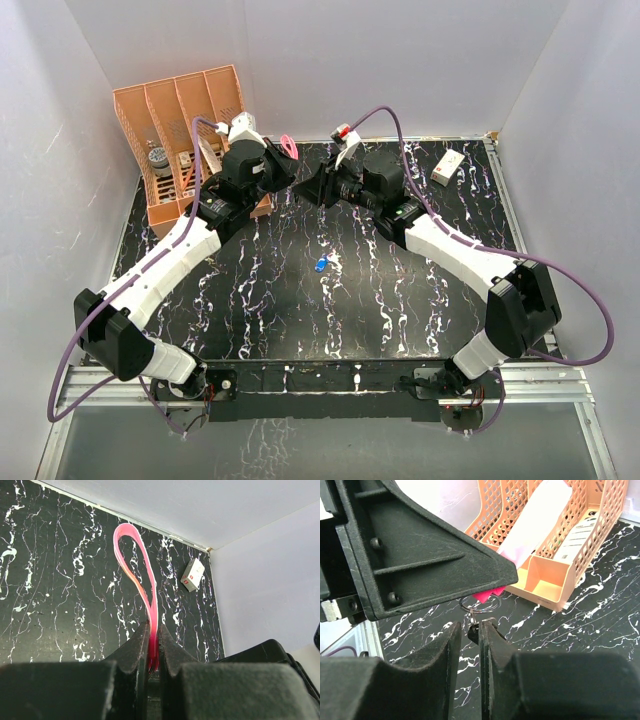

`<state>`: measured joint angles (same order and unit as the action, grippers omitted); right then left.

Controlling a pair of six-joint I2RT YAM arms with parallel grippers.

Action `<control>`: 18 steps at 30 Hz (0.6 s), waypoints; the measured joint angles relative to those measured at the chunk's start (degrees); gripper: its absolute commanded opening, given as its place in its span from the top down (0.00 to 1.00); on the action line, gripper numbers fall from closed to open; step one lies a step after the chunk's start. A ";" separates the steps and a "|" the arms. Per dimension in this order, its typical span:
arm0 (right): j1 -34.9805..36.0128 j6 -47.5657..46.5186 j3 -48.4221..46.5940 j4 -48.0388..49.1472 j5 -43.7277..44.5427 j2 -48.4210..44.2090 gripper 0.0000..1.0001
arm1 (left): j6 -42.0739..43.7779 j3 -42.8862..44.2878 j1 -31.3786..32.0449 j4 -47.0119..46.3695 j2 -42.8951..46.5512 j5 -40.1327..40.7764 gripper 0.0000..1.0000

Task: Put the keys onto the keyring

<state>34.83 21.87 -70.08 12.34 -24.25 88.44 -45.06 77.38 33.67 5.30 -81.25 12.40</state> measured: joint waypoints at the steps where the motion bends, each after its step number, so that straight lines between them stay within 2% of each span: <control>1: 0.00 -0.09 0.00 -0.09 0.22 0.00 0.84 | 0.00 0.00 -0.04 0.04 0.00 -0.04 1.00; 12: 0.00 -0.85 0.00 -0.20 2.14 0.00 0.97 | -0.22 0.83 -0.24 1.49 0.00 -1.42 1.00; 18: 0.07 -1.01 0.00 -0.20 2.62 0.00 1.00 | -0.63 1.44 -0.46 2.86 -0.04 -2.08 1.00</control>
<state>34.89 20.86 -70.08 12.14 -21.63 88.44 -45.69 78.83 33.21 8.16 -81.30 10.33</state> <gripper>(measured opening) 0.016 0.045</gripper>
